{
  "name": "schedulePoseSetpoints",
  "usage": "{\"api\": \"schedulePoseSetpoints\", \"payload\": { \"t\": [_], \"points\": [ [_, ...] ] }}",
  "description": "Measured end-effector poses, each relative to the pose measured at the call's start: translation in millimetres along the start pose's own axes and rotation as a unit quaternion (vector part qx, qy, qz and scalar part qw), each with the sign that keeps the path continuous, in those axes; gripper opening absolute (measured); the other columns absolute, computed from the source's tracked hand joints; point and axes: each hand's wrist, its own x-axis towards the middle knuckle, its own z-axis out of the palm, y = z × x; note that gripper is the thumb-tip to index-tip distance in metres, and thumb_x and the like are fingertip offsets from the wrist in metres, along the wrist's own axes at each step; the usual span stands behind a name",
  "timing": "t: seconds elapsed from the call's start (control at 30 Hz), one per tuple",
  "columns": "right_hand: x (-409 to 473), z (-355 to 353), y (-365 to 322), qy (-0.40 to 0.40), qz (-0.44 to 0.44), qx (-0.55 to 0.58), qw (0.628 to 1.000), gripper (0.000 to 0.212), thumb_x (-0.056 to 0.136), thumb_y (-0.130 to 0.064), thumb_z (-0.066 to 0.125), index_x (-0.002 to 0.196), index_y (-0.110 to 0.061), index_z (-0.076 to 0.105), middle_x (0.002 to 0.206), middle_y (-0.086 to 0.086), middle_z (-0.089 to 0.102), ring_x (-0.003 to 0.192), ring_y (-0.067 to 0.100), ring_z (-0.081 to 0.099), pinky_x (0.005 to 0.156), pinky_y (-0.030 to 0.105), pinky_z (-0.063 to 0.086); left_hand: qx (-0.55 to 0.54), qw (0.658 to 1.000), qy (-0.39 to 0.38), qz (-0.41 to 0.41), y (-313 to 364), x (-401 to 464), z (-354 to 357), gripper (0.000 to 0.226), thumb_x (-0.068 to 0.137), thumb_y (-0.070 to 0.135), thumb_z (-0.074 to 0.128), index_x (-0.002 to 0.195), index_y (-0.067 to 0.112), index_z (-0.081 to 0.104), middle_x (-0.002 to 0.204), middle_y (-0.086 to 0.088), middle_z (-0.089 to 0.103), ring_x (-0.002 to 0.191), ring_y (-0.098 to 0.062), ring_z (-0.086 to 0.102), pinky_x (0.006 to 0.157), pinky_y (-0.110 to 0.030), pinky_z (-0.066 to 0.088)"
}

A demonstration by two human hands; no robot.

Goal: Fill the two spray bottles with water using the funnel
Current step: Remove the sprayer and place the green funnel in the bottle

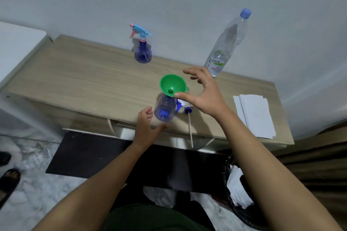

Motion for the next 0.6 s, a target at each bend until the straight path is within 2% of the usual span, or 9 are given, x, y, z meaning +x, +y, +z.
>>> {"api": "schedulePoseSetpoints", "payload": {
  "t": [0.1, 0.2, 0.27, 0.37, 0.43, 0.5, 0.6],
  "points": [
    [-8.2, -17.1, 11.4, -0.012, -0.002, 0.019, 1.000, 0.069, 0.072, -0.038, 0.097, 0.132, -0.020, 0.068, 0.134, -0.001, 0.057, 0.118, 0.005, 0.061, 0.097, 0.004, 0.038, 0.007, 0.998, 0.057, 0.009, 13.4, -27.0, 12.4, 0.081, 0.070, 0.036, 0.097, 0.135, 0.019, 0.051, 0.124, -0.009, 0.061, 0.105, -0.015, 0.063, 0.093, -0.031, 0.057],
    [-16.1, -37.0, 28.7, -0.028, 0.003, 0.034, 0.999, 0.066, 0.075, -0.044, 0.093, 0.132, -0.024, 0.067, 0.135, -0.003, 0.055, 0.118, 0.010, 0.061, 0.095, 0.004, 0.039, -0.011, 0.997, 0.079, 0.008, 31.0, -47.4, 35.2, 0.063, 0.072, 0.036, 0.096, 0.122, 0.023, 0.059, 0.106, -0.003, 0.069, 0.094, -0.021, 0.069, 0.087, -0.043, 0.061],
    [-20.4, -50.8, 43.3, -0.031, 0.015, 0.038, 0.999, 0.063, 0.077, -0.051, 0.089, 0.132, -0.029, 0.066, 0.136, -0.006, 0.055, 0.117, 0.010, 0.062, 0.092, 0.003, 0.039, -0.009, 0.997, 0.073, 0.008, 46.4, -53.8, 53.4, 0.062, 0.073, 0.048, 0.092, 0.121, 0.023, 0.063, 0.103, -0.001, 0.070, 0.092, -0.019, 0.071, 0.087, -0.043, 0.060],
    [-25.8, -71.3, 69.6, -0.032, 0.029, 0.042, 0.998, 0.065, 0.076, -0.061, 0.082, 0.132, -0.033, 0.065, 0.137, -0.010, 0.055, 0.115, 0.009, 0.062, 0.091, 0.004, 0.040, -0.009, 0.999, 0.048, 0.006, 72.2, -48.4, 84.3, 0.069, 0.071, 0.062, 0.088, 0.125, 0.027, 0.063, 0.108, 0.000, 0.070, 0.095, -0.018, 0.073, 0.088, -0.040, 0.061],
    [-28.2, -82.2, 86.1, -0.033, 0.039, 0.046, 0.998, 0.065, 0.077, -0.062, 0.081, 0.133, -0.033, 0.064, 0.138, -0.011, 0.055, 0.116, 0.010, 0.062, 0.093, 0.011, 0.042, -0.003, 1.000, 0.027, 0.006, 87.1, -37.9, 102.3, 0.067, 0.071, 0.051, 0.092, 0.126, 0.025, 0.063, 0.108, 0.001, 0.069, 0.093, -0.020, 0.071, 0.086, -0.034, 0.060],
    [-30.1, -96.6, 104.6, -0.026, 0.049, 0.051, 0.997, 0.065, 0.078, -0.060, 0.082, 0.133, -0.031, 0.064, 0.138, -0.011, 0.055, 0.115, 0.012, 0.062, 0.095, 0.018, 0.045, 0.014, 1.000, 0.015, 0.019, 96.8, -24.8, 125.8, 0.065, 0.072, 0.035, 0.094, 0.126, 0.016, 0.063, 0.107, -0.004, 0.069, 0.092, -0.021, 0.068, 0.084, -0.023, 0.056],
    [-24.1, -116.3, 132.0, -0.004, 0.062, 0.055, 0.997, 0.063, 0.079, -0.056, 0.084, 0.133, -0.030, 0.064, 0.133, -0.009, 0.058, 0.111, 0.013, 0.063, 0.099, 0.026, 0.048, 0.030, 0.999, -0.003, 0.032, 108.4, -4.1, 154.1, 0.065, 0.078, 0.023, 0.093, 0.131, 0.008, 0.060, 0.111, -0.005, 0.068, 0.098, -0.010, 0.065, 0.087, -0.015, 0.051]
  ]
}}
